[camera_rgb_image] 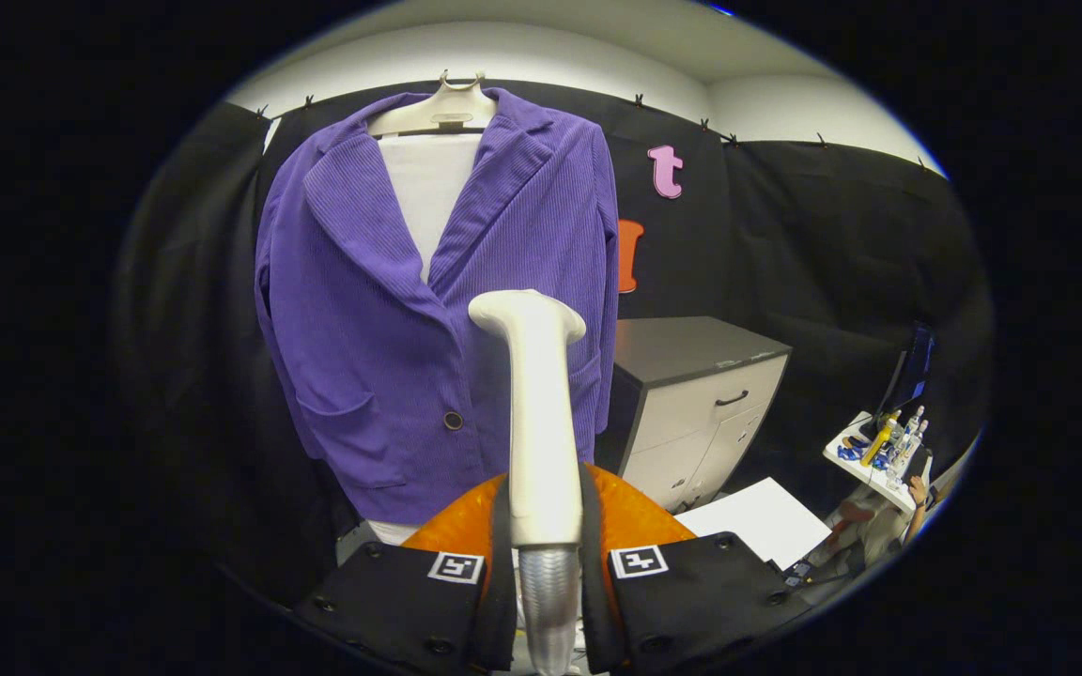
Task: Iron the clothes twice with a garment steamer, once on the left side and once on the right side.
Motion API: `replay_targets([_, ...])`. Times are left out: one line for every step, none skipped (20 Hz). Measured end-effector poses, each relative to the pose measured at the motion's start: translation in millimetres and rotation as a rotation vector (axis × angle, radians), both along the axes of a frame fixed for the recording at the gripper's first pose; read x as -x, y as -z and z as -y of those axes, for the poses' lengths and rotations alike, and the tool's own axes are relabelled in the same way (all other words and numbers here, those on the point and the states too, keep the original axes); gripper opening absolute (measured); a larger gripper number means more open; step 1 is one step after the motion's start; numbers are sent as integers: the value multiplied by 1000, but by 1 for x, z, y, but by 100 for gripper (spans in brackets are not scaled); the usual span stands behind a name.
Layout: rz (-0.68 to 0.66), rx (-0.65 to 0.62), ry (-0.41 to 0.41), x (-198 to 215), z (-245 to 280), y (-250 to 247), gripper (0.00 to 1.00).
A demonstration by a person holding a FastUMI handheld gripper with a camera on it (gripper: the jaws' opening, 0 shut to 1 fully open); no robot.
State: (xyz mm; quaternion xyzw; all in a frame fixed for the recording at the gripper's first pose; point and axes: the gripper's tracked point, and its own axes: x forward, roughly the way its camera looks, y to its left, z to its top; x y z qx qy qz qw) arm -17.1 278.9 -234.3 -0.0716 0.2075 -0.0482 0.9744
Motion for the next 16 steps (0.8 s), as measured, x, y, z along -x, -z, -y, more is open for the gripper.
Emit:
replay_targets([-16, 1, 2, 2, 0, 8, 36])
replay_targets([-32, 1, 4, 3, 0, 16, 36])
replay_targets([-45, 1, 5, 6, 1, 23, 36])
replay_targets([-57, -1, 8, 8, 1, 29, 36])
replay_targets([-71, -3, 12, 10, 2, 36, 36])
replay_targets([-86, -1, 14, 12, 3, 44, 36])
replay_targets([-100, 2, 16, 15, 4, 52, 36])
replay_targets([-116, 4, 17, 17, 4, 60, 36])
replay_targets([-132, 5, 19, 21, 5, 68, 36])
replay_targets([-149, 7, 19, 24, 5, 76, 36])
replay_targets([-165, 9, 22, 28, 7, 83, 36])
replay_targets([-181, 10, 24, 30, 10, 91, 36])
replay_targets([-196, 9, 26, 31, 11, 99, 36])
replay_targets([-218, 9, 28, 35, 13, 109, 36])
replay_targets([-243, 11, 30, 41, 15, 118, 36])
replay_targets([-250, 10, 33, 41, 16, 127, 36])
